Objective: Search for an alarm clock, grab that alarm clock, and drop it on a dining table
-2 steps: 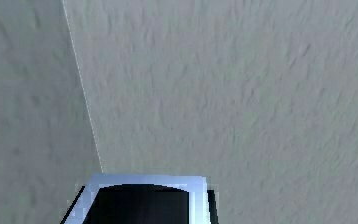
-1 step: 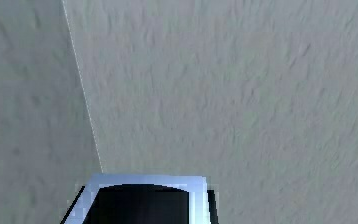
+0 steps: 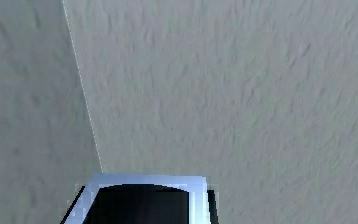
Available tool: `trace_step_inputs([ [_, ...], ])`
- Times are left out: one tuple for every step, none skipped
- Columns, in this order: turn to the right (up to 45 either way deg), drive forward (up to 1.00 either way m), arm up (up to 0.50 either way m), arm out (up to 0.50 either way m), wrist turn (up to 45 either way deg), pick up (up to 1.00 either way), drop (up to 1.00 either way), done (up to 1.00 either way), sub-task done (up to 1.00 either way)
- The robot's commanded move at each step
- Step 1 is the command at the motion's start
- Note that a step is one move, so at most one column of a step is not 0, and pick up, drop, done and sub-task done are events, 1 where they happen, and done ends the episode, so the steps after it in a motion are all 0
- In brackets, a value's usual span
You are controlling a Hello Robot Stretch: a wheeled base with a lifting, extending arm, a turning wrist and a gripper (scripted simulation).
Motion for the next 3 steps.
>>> trace_step_inputs([
  [9.0,0.00,0.00,0.00,0.0,0.00,0.00,0.00,0.00],
  [0.0,0.10,0.00,0.00,0.0,0.00,0.00,0.00,0.00],
  [45.0,0.00,0.00,0.00,0.0,0.00,0.00,0.00,0.00],
])
